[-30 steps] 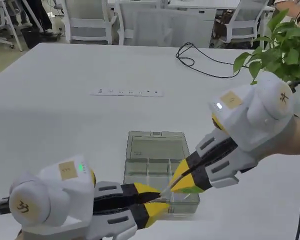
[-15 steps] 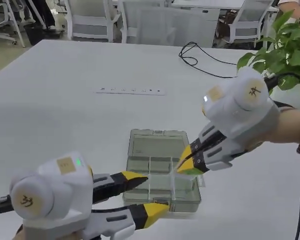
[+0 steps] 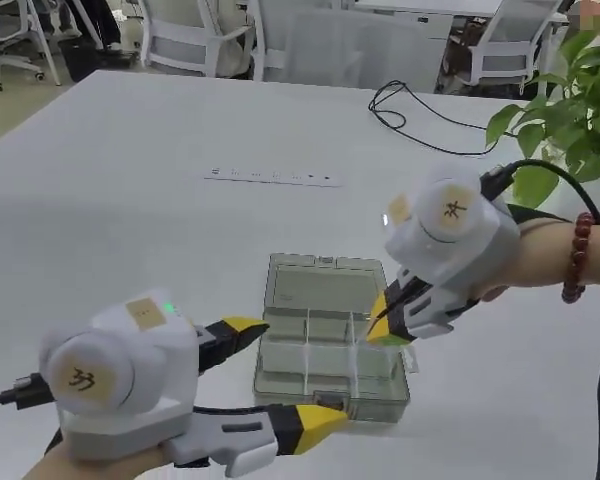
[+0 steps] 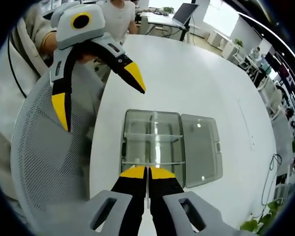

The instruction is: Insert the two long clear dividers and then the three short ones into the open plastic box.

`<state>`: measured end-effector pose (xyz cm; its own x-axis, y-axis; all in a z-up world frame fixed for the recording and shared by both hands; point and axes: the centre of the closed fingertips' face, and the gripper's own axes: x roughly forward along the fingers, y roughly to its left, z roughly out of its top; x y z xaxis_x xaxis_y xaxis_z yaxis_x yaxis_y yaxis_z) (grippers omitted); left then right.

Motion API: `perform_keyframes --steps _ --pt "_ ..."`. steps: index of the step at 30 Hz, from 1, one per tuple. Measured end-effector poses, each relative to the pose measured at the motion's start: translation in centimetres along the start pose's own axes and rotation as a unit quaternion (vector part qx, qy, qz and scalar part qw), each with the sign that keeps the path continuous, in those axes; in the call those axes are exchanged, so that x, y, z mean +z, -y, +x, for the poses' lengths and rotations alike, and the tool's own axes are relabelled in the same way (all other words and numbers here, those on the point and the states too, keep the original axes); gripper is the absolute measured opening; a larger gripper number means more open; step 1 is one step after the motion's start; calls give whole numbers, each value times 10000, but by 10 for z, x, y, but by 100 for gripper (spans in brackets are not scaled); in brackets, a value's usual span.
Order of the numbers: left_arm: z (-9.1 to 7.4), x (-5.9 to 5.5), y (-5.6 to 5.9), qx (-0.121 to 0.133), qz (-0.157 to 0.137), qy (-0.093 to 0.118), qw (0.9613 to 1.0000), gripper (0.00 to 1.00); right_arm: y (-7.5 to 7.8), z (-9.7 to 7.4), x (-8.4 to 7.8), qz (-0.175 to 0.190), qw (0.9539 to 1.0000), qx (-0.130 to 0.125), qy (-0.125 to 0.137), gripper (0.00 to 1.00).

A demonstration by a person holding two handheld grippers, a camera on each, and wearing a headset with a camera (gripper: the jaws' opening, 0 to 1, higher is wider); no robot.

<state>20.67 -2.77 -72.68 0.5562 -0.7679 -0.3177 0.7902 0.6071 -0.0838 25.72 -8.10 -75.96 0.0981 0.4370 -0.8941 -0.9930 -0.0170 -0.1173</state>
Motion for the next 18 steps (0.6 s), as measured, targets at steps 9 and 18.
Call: perform_keyframes --steps 9,18 --pt "0 -3 -7 154 -57 -52 9999 81 4 9 -9 -15 9998 18 -182 2" --pt "1 -3 -8 155 -107 -31 9998 87 9 15 -15 -11 9996 16 -288 2"
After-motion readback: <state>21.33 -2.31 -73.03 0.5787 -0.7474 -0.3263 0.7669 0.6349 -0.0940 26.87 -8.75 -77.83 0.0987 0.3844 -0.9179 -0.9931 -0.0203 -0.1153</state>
